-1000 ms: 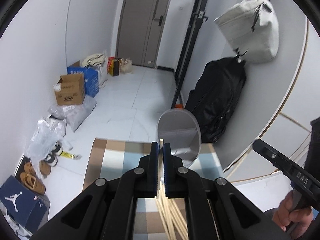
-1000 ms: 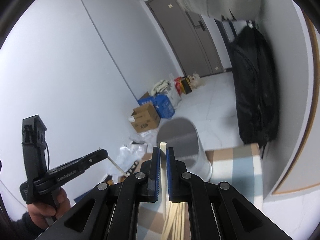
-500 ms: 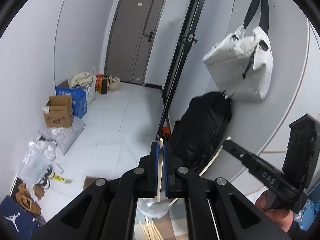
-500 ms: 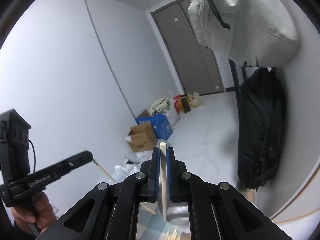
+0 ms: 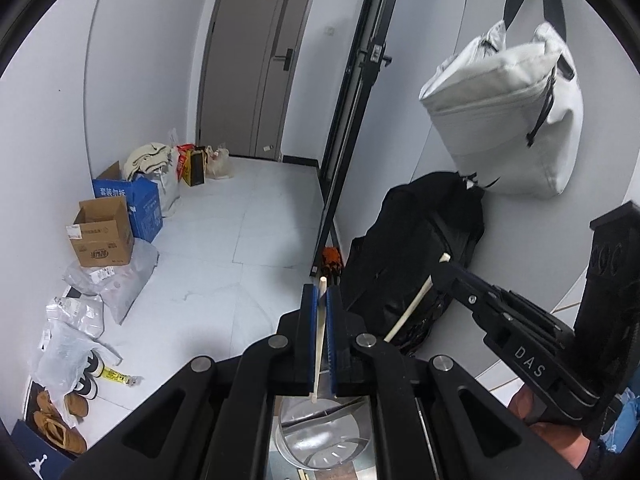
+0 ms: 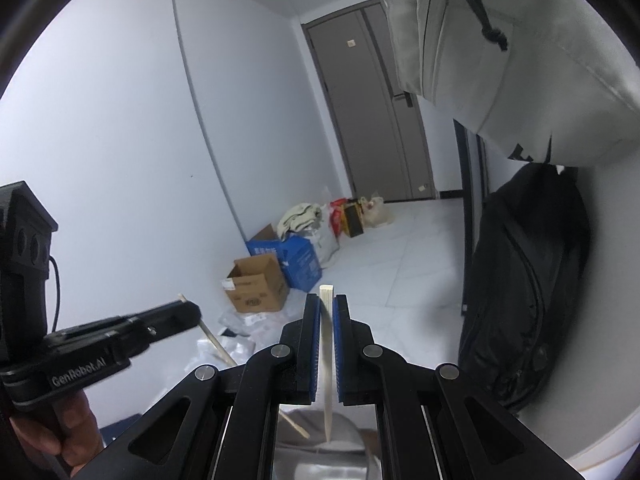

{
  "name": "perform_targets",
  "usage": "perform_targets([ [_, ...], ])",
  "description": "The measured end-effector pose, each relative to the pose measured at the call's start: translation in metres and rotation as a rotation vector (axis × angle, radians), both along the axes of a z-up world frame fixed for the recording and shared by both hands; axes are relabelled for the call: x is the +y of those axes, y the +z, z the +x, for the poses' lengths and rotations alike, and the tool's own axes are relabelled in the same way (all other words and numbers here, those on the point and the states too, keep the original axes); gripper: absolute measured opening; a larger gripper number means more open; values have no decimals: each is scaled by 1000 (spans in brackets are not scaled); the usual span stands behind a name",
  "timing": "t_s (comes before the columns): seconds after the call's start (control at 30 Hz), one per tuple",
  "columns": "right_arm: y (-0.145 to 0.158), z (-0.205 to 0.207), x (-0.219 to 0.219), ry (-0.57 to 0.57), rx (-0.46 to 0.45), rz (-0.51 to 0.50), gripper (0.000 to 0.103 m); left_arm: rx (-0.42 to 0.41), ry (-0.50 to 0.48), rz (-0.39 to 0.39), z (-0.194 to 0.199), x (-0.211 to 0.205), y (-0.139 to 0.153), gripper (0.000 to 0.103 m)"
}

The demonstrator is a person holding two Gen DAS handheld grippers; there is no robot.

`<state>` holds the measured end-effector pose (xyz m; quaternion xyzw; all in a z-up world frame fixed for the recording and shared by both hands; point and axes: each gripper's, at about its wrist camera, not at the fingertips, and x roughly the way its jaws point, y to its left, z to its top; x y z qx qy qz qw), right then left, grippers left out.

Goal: Organize utensils
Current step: 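Carry both held chopsticks up over the white utensil holder, then open both tools to drop the chopsticks into the holder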

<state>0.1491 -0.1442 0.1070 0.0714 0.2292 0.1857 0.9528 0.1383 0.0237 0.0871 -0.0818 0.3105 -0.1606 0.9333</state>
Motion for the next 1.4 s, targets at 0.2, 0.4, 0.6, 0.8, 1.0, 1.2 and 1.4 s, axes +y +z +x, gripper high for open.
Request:
perform_targets([
  [0.2,-18,7,6,14,-4,-18,6,27,-14,3,9,-2,-17,1],
  [0.4,-38,8,9,46,13,-26,6,74,-43,-40,18,-1,-31,1],
  [0.6,-53,10,6,73,48,-15,7,108,-130,-81,22,-7,-36,1],
  [0.8,-68,10,-11,71,120,67,16,149,-153,-75,23,-10,-40,17],
  [1.0,-75,-6,-39,28,154,158,26,161,-117,-89,15,-5,-42,33],
  [1.2,-71,-31,-57,-12,134,179,54,118,-30,-31,-10,0,-37,49],
  [1.4,-65,-61,-55,-16,95,166,70,74,42,18,-35,3,-32,58],
])
